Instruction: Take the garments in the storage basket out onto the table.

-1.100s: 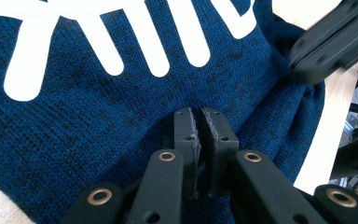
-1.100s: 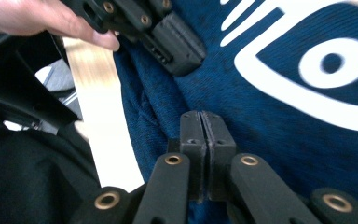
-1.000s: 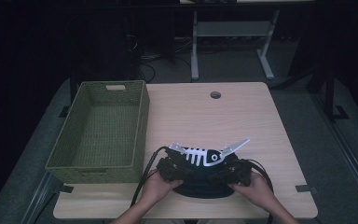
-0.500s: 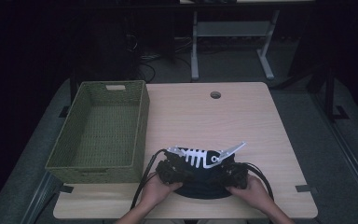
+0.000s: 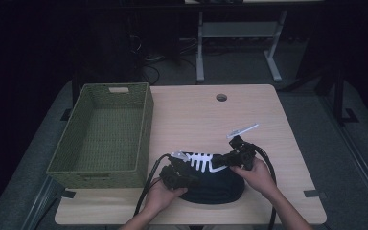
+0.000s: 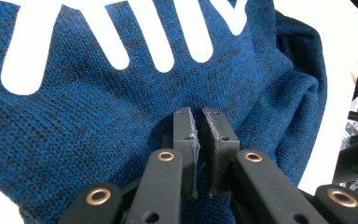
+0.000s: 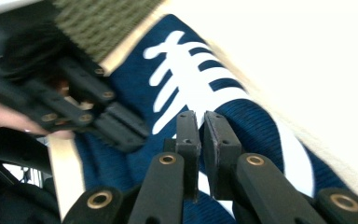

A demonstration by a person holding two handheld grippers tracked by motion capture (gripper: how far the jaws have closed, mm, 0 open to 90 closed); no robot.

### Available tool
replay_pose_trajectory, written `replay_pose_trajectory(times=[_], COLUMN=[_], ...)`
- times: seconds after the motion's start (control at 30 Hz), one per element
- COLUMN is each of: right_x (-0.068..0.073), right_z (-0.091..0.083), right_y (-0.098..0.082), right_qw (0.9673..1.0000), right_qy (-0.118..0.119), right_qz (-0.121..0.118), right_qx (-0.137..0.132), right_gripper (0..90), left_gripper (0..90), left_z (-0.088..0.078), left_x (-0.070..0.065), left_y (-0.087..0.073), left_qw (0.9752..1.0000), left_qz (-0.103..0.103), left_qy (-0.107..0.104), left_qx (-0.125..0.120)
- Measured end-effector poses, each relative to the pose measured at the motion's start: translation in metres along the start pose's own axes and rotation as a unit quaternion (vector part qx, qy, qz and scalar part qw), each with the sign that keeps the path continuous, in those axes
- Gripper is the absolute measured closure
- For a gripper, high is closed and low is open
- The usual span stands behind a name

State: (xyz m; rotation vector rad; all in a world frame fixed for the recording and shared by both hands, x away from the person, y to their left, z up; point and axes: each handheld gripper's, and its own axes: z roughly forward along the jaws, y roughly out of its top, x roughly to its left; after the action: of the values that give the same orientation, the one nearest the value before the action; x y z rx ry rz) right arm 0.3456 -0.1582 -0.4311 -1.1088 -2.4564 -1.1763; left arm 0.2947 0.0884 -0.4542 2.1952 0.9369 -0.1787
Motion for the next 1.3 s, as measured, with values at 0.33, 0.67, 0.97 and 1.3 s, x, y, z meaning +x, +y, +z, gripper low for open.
replay_pose_trajectory(times=[0.33, 0.67, 0.97, 1.3], right_x=[-0.016, -0.01, -0.031, -0.023], right_z=[0.02, 0.005, 0.003, -0.011], right_y=[-0.004, -0.005, -0.018, -0.017], right_qw=[0.9995, 0.9997, 0.9982, 0.9986], right_qy=[-0.015, -0.021, -0.039, -0.02], right_qz=[0.019, 0.012, 0.045, 0.042], right_qx=[0.023, 0.005, 0.005, -0.027], right_gripper=[88.9, 83.0, 86.2, 80.2], left_gripper=[84.2, 83.9, 82.7, 76.4], left_z=[0.001, 0.001, 0.0, -0.033], left_x=[0.0, -0.001, -0.001, 0.005], left_y=[-0.001, -0.001, 0.001, 0.029], left_qw=[1.0, 1.0, 1.0, 0.9984], left_qz=[-0.001, 0.001, 0.005, -0.003], left_qy=[0.002, 0.005, 0.004, 0.032], left_qx=[-0.002, 0.001, 0.005, -0.048])
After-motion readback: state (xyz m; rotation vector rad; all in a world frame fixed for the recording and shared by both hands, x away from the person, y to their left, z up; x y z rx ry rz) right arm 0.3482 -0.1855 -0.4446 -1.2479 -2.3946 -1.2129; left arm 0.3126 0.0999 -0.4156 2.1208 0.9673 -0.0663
